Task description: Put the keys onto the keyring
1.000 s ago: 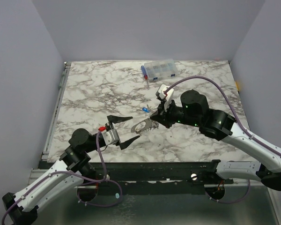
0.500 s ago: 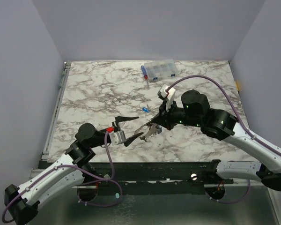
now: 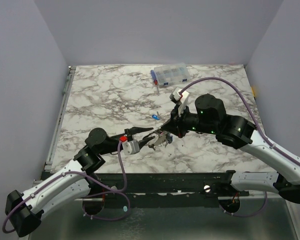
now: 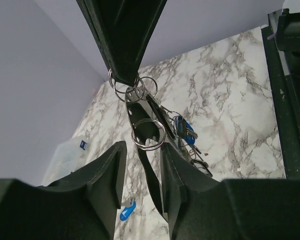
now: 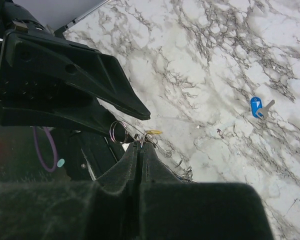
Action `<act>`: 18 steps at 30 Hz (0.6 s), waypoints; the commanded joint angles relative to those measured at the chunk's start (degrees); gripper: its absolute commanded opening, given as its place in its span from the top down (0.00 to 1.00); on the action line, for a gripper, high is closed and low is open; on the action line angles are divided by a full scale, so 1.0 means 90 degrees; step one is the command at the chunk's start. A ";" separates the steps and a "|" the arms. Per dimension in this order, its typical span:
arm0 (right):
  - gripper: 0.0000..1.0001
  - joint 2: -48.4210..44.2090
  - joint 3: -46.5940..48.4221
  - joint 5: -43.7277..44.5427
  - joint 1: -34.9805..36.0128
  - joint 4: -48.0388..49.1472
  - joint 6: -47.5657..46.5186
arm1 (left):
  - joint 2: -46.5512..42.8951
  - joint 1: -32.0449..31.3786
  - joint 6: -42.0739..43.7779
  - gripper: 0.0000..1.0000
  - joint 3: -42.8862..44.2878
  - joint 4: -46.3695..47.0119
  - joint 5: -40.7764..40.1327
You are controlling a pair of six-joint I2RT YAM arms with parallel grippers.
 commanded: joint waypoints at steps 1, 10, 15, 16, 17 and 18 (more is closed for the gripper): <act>0.99 -0.0005 0.0196 -0.0255 0.0000 0.0044 0.0128 | 0.0053 -0.0028 0.0142 0.62 0.0213 0.0227 0.0276; 0.99 -0.0049 -0.0063 -0.0318 0.0000 0.0148 0.0170 | 0.0096 -0.0034 -0.0075 1.00 0.0151 0.0434 0.0378; 0.99 -0.0212 -0.0307 -0.0328 0.0001 0.0254 0.0066 | 0.0081 -0.0035 -0.0231 1.00 0.0101 0.0454 0.0401; 0.99 -0.0243 -0.0360 -0.0328 0.0001 0.0274 0.0021 | 0.0073 -0.0035 -0.0305 1.00 0.0101 0.0466 0.0407; 0.98 -0.0276 -0.0405 -0.0330 0.0000 0.0294 -0.0027 | 0.0078 -0.0036 -0.0395 1.00 0.0101 0.0477 0.0408; 0.91 -0.0306 -0.0437 -0.0311 0.0000 0.0295 -0.0065 | 0.0088 -0.0031 -0.0471 1.00 0.0101 0.0489 0.0420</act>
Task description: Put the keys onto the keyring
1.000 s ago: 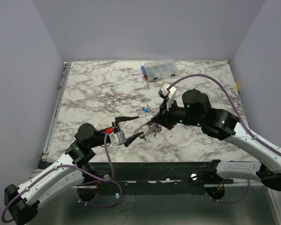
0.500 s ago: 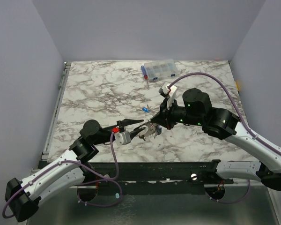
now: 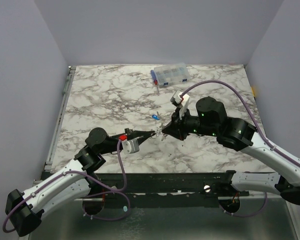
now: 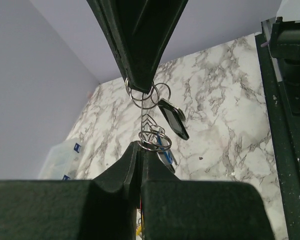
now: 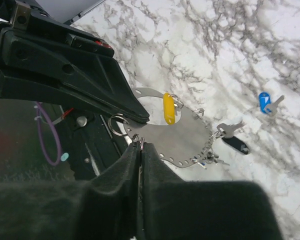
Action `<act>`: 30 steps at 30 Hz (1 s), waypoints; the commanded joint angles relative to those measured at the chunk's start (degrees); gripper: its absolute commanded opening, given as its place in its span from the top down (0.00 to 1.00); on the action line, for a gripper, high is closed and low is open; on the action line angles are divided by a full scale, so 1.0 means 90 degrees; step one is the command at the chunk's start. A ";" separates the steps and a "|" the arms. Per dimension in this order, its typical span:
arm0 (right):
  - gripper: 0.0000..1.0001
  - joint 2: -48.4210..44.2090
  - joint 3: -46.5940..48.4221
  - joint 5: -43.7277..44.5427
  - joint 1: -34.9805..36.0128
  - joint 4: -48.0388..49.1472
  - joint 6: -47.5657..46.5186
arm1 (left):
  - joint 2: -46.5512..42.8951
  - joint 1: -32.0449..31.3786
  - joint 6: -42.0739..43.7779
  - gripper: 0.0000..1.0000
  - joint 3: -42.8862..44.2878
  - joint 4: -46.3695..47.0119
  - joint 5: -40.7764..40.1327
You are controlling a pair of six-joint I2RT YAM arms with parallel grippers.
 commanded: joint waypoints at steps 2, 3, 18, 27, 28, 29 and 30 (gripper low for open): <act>0.66 -0.0186 -0.0181 -0.0037 0.0005 0.0167 -0.0333 | 0.0012 -0.0032 -0.0409 1.00 0.0084 0.0343 0.0318; 0.56 -0.0210 -0.0173 0.0025 0.0005 0.0131 -0.0437 | 0.0035 -0.0033 -0.0463 1.00 0.0074 0.0353 0.0313; 0.37 -0.1329 -0.1907 0.0000 0.0026 0.2020 -0.2842 | 0.0673 0.0167 -0.2591 1.00 0.0232 0.0853 -0.1056; 0.32 -0.1481 -0.3217 -0.0205 0.0180 0.4207 -0.4647 | 0.1022 0.0977 -0.4088 1.00 0.0287 0.1504 -0.0882; 0.32 -0.1400 -0.3242 -0.0202 0.0197 0.4296 -0.4799 | 0.1032 0.1019 -0.4161 1.00 0.0286 0.1523 -0.0864; 0.31 -0.1321 -0.3250 -0.0196 0.0216 0.4399 -0.4937 | 0.1042 0.1037 -0.4201 1.00 0.0291 0.1526 -0.0842; 0.30 -0.1247 -0.3242 -0.0180 0.0240 0.4478 -0.5082 | 0.1042 0.1057 -0.4243 1.00 0.0295 0.1526 -0.0820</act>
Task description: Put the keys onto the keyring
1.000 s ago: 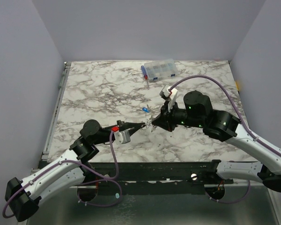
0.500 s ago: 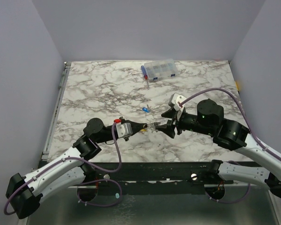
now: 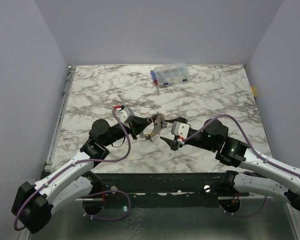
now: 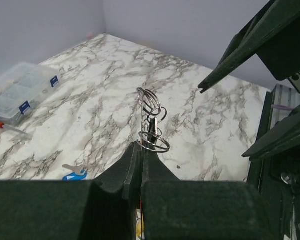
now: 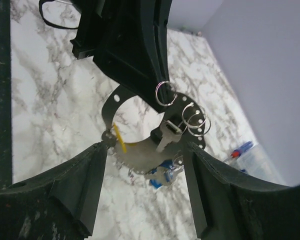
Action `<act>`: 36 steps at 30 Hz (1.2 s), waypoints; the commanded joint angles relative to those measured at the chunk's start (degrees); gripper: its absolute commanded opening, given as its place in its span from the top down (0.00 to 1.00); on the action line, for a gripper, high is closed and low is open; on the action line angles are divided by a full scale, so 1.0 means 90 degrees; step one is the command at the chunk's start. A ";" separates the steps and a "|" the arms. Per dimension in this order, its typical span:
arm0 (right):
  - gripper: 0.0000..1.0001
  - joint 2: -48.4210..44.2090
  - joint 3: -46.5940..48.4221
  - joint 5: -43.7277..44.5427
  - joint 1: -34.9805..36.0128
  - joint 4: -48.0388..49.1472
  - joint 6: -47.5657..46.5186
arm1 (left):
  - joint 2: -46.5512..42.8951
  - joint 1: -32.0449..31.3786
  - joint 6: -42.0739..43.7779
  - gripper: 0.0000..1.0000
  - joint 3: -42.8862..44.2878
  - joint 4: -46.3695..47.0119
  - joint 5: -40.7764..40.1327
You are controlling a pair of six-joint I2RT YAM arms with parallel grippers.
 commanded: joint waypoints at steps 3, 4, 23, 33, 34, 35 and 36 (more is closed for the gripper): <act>0.29 0.0376 -0.0034 -0.0006 0.0182 0.1404 -0.1312 | 0.0017 0.0147 -0.0794 1.00 0.0295 0.0625 0.0102; 0.30 0.0453 -0.0029 0.0092 0.0219 0.1531 -0.1421 | 0.0029 0.0156 -0.0845 1.00 0.0309 0.0625 0.0123; 0.45 0.1348 0.0486 0.0970 0.0504 0.1489 -0.2913 | -0.0124 0.0239 -0.0841 1.00 0.0306 0.0521 0.0344; 0.41 0.1461 0.0661 0.1013 0.0533 0.1367 -0.2959 | -0.0094 0.0241 -0.0801 1.00 0.0335 0.0449 0.0413; 0.42 0.1510 0.0666 0.1208 0.0542 0.1435 -0.2938 | -0.0102 0.0245 -0.0783 1.00 0.0335 0.0449 0.0449; 0.42 0.1545 0.0659 0.1319 0.0552 0.1536 -0.2918 | -0.0116 0.0239 -0.0773 1.00 0.0330 0.0449 0.0490; 0.42 0.1578 0.0645 0.1416 0.0555 0.1620 -0.2907 | -0.0114 0.0241 -0.0774 1.00 0.0326 0.0449 0.0495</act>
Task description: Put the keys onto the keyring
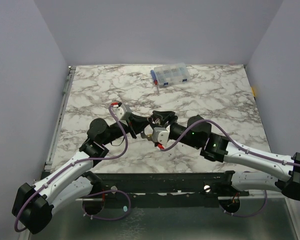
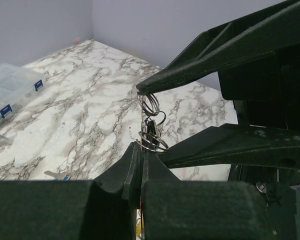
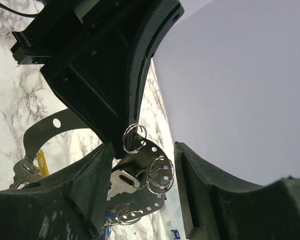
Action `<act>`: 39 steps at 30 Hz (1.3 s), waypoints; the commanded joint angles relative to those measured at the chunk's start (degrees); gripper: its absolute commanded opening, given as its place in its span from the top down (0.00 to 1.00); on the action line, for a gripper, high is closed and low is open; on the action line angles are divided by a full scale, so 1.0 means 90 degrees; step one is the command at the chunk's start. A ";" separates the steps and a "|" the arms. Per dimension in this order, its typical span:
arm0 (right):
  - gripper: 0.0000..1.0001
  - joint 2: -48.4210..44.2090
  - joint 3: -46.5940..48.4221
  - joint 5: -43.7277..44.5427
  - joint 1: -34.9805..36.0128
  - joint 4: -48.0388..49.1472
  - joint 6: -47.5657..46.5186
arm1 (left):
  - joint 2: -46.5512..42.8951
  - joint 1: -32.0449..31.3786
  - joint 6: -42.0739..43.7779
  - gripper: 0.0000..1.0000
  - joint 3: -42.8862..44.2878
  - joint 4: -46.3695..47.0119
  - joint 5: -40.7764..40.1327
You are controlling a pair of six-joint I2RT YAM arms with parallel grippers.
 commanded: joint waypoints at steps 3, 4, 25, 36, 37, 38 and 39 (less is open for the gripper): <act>0.45 0.0194 0.0123 0.0675 0.0070 0.0376 -0.0030 | -0.0121 0.0023 0.0117 1.00 0.0185 0.0226 0.0292; 0.47 0.0191 0.0136 0.0742 0.0065 0.0397 -0.0067 | -0.0120 0.0018 0.0114 1.00 0.0188 0.0222 0.0293; 0.63 0.0205 0.0184 0.0763 0.0066 0.0430 -0.0060 | -0.0092 0.0016 0.0186 1.00 0.0196 0.0172 0.0380; 0.62 0.0188 0.0357 0.0162 0.0065 -0.0423 -0.0032 | -0.0153 0.0017 0.0334 1.00 0.0201 0.0082 0.0395; 0.62 0.0192 0.0413 0.0140 0.0067 -0.0586 -0.0007 | -0.0164 0.0017 0.0360 1.00 0.0203 0.0055 0.0400; 0.62 0.0201 0.0488 0.0138 0.0065 -0.0743 0.0006 | -0.0169 0.0009 0.0385 1.00 0.0204 0.0039 0.0409; 0.62 0.0204 0.0544 0.0094 0.0065 -0.0865 0.0016 | -0.0175 0.0017 0.0403 1.00 0.0204 0.0020 0.0410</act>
